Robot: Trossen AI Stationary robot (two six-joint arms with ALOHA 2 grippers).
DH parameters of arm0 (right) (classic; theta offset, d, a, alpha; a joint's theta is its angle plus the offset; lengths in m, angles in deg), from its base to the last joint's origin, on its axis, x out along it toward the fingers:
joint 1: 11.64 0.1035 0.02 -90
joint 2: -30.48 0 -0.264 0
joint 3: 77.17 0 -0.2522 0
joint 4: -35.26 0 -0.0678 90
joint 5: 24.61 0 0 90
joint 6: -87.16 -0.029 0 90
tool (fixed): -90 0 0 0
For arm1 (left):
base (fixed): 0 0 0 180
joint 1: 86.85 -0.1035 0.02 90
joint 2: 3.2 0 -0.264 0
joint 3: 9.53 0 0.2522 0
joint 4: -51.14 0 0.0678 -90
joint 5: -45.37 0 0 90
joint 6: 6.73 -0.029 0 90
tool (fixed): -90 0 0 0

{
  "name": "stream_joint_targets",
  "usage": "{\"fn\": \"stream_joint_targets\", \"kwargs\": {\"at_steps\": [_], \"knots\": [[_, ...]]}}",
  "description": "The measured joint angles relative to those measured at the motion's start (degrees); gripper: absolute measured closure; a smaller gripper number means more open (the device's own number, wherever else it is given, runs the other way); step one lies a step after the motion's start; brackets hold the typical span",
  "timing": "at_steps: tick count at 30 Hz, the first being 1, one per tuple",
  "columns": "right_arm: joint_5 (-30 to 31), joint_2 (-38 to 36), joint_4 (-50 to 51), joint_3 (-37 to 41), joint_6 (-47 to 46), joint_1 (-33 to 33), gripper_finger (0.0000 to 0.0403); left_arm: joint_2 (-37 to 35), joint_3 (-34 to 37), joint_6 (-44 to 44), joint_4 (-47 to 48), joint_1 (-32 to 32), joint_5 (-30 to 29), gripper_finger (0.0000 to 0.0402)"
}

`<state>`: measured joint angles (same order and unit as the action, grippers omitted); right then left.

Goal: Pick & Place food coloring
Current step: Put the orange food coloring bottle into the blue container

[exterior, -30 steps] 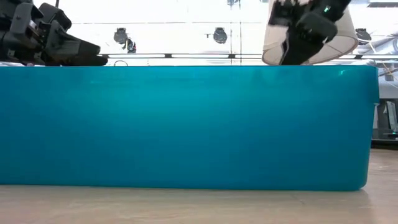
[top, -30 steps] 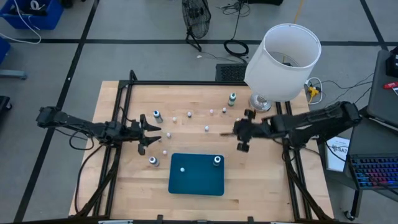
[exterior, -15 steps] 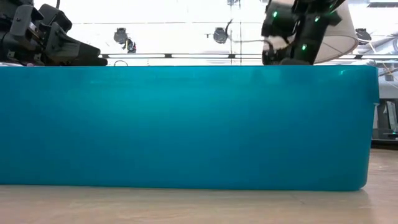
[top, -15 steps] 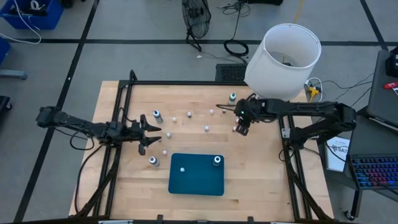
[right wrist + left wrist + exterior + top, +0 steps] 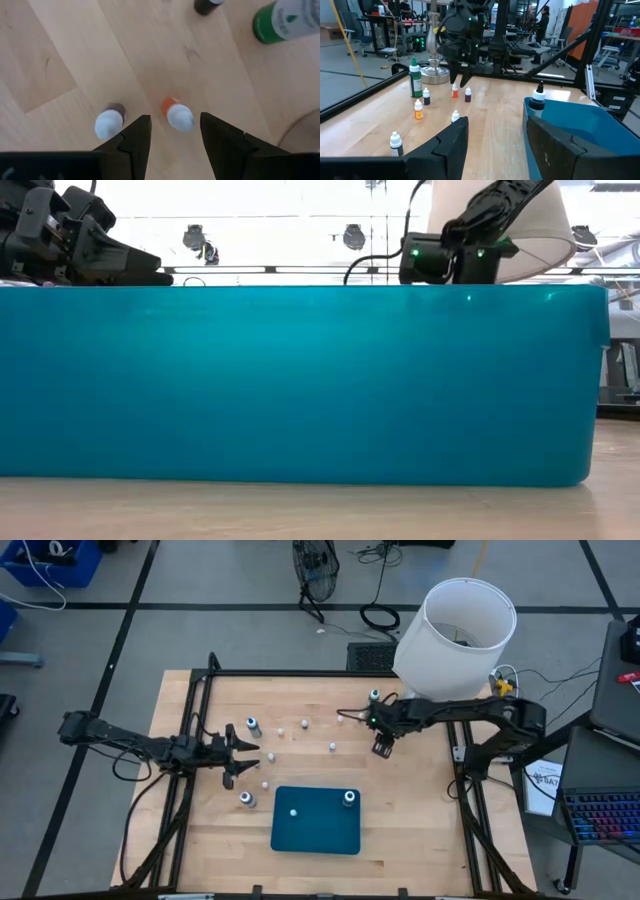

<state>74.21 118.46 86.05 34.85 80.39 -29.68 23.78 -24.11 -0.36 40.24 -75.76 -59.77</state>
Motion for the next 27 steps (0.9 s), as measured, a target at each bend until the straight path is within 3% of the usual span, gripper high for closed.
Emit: {"fn": "stream_joint_targets", "kwargs": {"at_steps": [27], "knots": [[0.00, 0.03, -2.93, 3.30, -0.02, 0.00, 0.0252, 0.00, 0.00, 0.04, 0.00, 0.00, 0.00, 0.0208]]}}
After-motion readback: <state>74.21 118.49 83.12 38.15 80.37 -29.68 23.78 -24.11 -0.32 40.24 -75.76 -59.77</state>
